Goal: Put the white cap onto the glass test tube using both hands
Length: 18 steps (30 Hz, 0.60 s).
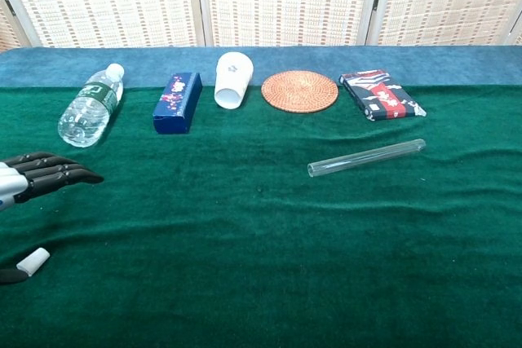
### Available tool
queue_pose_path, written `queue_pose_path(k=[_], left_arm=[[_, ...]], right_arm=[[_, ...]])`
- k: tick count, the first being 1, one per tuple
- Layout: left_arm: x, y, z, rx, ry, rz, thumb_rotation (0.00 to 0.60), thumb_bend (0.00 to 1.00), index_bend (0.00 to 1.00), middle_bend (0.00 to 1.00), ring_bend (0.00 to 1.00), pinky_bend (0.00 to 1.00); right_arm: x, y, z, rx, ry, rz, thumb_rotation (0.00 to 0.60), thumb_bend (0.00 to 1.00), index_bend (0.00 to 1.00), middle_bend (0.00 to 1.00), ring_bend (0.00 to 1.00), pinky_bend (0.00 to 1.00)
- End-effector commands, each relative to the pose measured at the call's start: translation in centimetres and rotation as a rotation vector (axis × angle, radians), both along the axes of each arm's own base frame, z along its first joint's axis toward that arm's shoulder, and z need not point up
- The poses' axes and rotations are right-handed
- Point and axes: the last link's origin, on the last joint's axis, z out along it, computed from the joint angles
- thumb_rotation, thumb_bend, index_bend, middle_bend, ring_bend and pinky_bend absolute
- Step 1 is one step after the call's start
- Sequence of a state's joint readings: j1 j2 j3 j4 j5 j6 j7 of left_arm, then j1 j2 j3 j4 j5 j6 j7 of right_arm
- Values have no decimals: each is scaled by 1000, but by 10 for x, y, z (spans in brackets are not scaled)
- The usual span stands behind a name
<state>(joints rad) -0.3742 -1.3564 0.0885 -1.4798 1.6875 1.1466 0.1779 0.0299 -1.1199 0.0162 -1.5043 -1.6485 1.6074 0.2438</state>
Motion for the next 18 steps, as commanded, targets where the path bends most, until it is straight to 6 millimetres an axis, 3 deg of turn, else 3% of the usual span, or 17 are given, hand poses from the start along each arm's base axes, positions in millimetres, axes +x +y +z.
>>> queue_pose_path(k=[1,18], left_arm=[[0,2,-2,-4,-3,6,600,206,53,100,13,0],[13,23,4,39,-37,17,600,207,65,100,13,0]], right_arm=[[-1,0,1,-2,0,-2,600,516,179,176,203,159],[-5,1,1,-7,-1,-15,600,517,179,176,205,159]])
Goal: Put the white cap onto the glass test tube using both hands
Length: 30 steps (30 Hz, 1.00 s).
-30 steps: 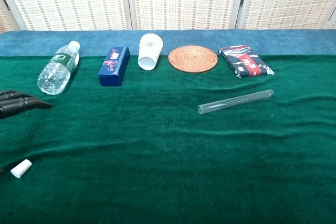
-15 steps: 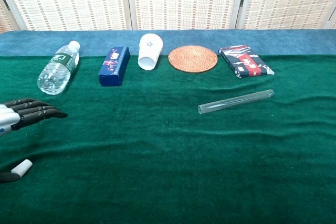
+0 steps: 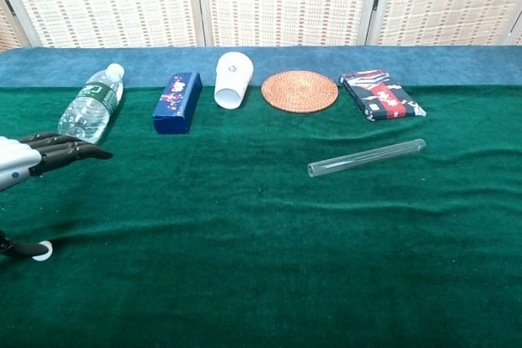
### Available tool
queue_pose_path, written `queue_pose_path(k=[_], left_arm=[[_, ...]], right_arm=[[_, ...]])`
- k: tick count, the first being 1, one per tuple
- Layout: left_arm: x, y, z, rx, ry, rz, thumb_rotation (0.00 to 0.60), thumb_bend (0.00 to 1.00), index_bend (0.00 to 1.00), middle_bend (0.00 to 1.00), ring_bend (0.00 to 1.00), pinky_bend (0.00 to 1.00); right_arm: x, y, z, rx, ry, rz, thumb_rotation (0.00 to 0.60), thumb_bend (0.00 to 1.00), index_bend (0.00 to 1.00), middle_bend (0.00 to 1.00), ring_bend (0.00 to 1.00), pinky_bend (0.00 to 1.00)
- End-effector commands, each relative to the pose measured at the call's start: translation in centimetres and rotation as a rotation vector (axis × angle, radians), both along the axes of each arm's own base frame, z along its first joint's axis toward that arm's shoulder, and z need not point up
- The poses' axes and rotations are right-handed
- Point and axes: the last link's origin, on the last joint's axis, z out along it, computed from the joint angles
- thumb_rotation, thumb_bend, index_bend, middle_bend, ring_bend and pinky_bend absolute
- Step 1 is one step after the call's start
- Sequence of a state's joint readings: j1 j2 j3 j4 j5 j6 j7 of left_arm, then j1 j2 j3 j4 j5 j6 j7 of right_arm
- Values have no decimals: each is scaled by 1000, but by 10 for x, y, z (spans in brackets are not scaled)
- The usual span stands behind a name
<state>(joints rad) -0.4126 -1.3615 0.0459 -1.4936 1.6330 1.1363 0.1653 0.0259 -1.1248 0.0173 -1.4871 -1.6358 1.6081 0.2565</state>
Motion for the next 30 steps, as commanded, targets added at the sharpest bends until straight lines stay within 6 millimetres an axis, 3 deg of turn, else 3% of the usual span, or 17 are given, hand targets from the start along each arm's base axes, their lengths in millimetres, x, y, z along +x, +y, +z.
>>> queue_pose_path(k=[1,12,30], left_arm=[[1,3,1,5,7,4,600,207,66,100,13,0],[-1,12,5,39,22,29,600,207,75,100,13,0],[-2,8,14,64,20,44,600,207,74,100,13,0]], right_arm=[[0,0,0,-1,-1,-1,600,516,179,176,205,159],[-4,-1,-1,-4,10,-17,600,516,179,176,207,159],[-2,0,0,-9,10,-8,600,516,179,176,207,159]])
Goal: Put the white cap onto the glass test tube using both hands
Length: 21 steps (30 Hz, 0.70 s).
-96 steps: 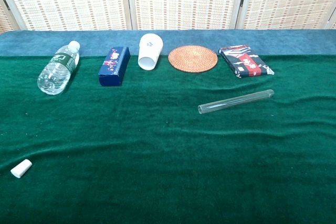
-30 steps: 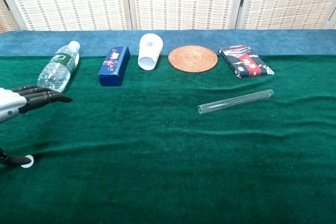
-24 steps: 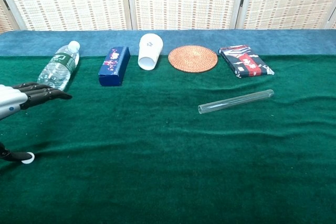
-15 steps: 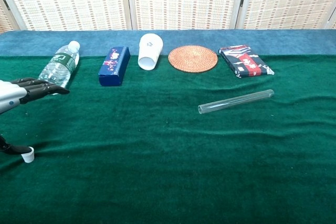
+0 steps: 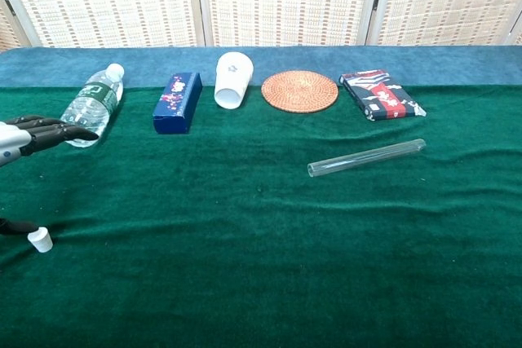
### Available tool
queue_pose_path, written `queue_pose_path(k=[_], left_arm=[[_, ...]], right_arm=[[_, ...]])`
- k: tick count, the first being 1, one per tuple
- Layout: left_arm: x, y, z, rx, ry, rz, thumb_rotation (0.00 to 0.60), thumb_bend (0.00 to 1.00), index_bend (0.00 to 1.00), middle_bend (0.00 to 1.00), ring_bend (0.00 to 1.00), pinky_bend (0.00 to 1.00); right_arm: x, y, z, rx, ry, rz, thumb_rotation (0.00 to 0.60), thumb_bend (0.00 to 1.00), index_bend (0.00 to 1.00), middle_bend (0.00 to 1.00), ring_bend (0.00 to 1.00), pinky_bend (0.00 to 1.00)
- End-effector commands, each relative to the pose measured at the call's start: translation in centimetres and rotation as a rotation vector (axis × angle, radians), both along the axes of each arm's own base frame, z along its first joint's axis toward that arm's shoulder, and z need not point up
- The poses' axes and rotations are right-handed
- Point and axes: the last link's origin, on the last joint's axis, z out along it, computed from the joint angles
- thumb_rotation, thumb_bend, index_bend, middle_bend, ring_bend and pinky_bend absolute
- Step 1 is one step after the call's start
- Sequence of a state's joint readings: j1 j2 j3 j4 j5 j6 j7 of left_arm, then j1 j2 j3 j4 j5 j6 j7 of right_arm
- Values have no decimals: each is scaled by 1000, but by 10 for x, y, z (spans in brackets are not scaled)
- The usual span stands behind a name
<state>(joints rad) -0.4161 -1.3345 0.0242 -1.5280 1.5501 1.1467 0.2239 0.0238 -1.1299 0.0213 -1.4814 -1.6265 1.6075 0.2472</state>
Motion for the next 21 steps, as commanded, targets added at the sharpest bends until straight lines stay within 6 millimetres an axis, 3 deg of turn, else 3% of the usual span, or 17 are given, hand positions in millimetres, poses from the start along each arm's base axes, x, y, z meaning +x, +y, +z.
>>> queue_pose_path(k=[1,4,7,11,16,21], left_arm=[[1,-2,3,2,-7,-1,600,206,74,100,13,0],[4,-3,10,14,-29,-19,600,207,94,109,27,0],[4,-5,19,32,-59,-49,600,212,233,215,143,27],[0,-11,22,16,-31,-99,600,279,453,488,398,312],[-3,-15,18,-41,2,-114,600,336,503,779,644,608],[-2,-16,11,-75,-2,-125,600,336,503,946,830,771]], right_arm=[[0,0,0,0,0,1,600,516,179,176,207,159],[1,1,1,0,0,3,600,517,179,176,207,159],[2,1,1,-2,1,7,600,517,179,176,208,159],[1,0,0,4,1,2,600,516,179,176,218,159],[2,-1,-1,16,5,1,600,516,179,180,283,159],[3,-1,-1,20,7,1,600,517,179,185,321,159]])
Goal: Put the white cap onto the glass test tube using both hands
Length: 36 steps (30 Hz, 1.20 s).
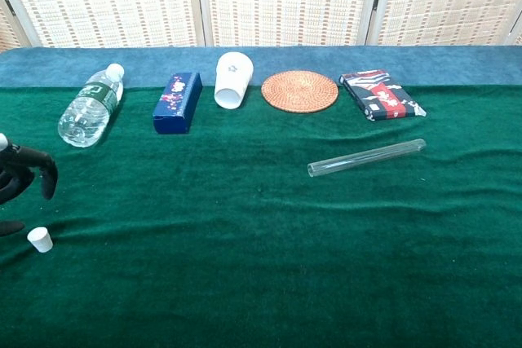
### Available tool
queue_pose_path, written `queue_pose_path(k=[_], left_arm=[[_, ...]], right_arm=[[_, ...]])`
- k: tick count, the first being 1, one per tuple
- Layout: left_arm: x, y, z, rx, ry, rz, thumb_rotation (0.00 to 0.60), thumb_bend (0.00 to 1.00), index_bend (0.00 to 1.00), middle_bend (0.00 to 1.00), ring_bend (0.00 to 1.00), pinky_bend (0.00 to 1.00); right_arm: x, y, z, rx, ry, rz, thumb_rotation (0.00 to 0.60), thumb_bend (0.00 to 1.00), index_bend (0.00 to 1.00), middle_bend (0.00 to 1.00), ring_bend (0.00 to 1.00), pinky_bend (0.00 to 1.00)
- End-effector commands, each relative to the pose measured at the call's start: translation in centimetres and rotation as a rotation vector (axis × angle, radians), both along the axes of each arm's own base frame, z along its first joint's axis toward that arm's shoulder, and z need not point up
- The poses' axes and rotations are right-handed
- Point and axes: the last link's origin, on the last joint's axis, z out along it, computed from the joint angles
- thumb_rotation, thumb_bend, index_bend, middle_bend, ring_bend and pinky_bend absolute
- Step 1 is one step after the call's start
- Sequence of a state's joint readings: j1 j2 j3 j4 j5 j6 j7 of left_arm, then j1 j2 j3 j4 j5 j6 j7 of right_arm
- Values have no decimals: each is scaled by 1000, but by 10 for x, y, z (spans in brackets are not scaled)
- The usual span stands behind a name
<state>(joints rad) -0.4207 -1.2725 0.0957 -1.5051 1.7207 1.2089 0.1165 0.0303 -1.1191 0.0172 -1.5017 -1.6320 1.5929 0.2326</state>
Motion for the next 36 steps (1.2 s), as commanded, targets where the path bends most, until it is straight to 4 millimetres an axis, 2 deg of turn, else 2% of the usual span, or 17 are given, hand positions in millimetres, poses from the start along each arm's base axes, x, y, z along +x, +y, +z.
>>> queue_pose_path(k=[1,8,23,36], left_arm=[[0,0,-5,-19,2,-5,600,336,502,969,852,794],[-2,0,-16,-38,23,0,600,335,489,1000,919,851],[-11,-1,-20,-42,56,55,600,327,469,1000,919,851],[-14,2,-24,-41,59,72,600,342,498,1000,919,851]], right_arm=[[0,1,0,3,1,-3,600,517,179,185,324,159],[-1,1,0,5,2,-14,600,516,179,188,338,159],[0,-1,-2,11,10,-18,600,517,179,189,345,160],[0,-1,-2,11,13,-25,600,516,179,189,348,159]])
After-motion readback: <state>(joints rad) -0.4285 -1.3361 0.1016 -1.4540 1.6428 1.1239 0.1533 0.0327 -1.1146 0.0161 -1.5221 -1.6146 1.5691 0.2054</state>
